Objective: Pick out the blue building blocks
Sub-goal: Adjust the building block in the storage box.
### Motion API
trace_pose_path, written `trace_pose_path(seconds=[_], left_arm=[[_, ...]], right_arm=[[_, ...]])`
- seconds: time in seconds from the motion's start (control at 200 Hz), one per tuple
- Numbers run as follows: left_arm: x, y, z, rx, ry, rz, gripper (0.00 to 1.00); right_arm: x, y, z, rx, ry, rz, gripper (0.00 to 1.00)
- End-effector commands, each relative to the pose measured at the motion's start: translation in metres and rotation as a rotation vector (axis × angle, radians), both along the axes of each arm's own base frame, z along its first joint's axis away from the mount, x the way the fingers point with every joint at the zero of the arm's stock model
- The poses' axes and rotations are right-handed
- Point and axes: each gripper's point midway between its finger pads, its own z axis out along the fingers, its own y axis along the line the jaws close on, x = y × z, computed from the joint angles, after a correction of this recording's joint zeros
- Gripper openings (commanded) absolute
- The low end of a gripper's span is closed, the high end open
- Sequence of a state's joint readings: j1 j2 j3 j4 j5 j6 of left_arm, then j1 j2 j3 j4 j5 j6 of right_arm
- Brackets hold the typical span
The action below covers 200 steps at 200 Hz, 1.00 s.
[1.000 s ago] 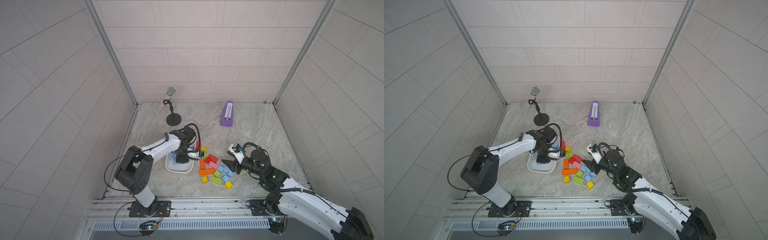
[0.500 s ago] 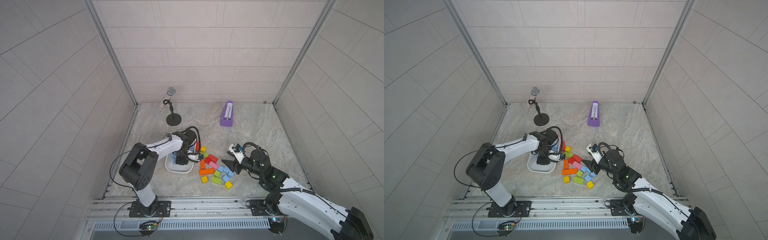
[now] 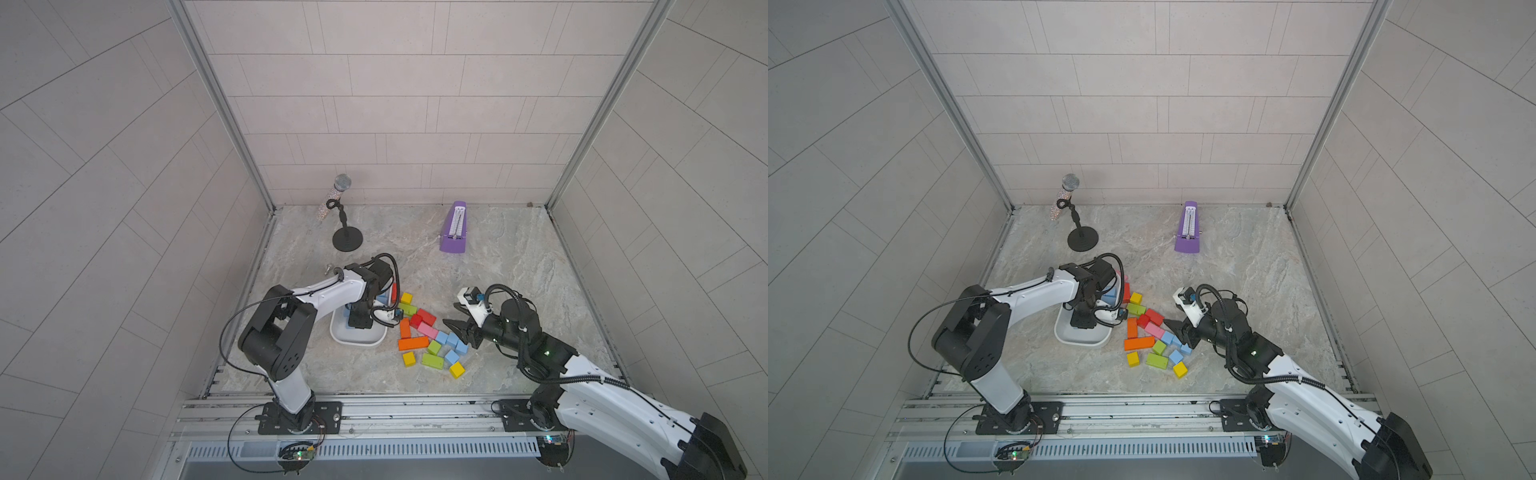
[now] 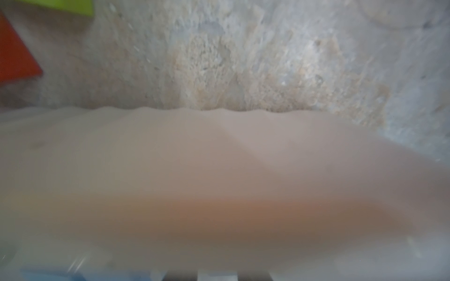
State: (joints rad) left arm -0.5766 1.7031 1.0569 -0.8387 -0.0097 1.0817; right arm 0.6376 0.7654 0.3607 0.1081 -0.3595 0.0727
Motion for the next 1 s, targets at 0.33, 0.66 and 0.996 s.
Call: trace_pose_path(seconds=[0.33, 0.66, 0.996], left_arm=[[-0.015, -0.007, 0.035, -0.142, 0.008, 0.066, 0.38], [0.028, -0.039, 0.096, -0.63, -0.037, 0.585, 0.52], [0.056, -0.004, 0.117, -0.929, -0.112, 0.969, 0.65]], right_arm=[[0.009, -0.001, 0.006, -0.019, 0.078, -0.051, 0.6], [0.032, -0.026, -0.029, -0.151, 0.345, -0.255, 0.58], [0.012, -0.052, -0.078, -0.475, 0.711, -0.364, 0.57]])
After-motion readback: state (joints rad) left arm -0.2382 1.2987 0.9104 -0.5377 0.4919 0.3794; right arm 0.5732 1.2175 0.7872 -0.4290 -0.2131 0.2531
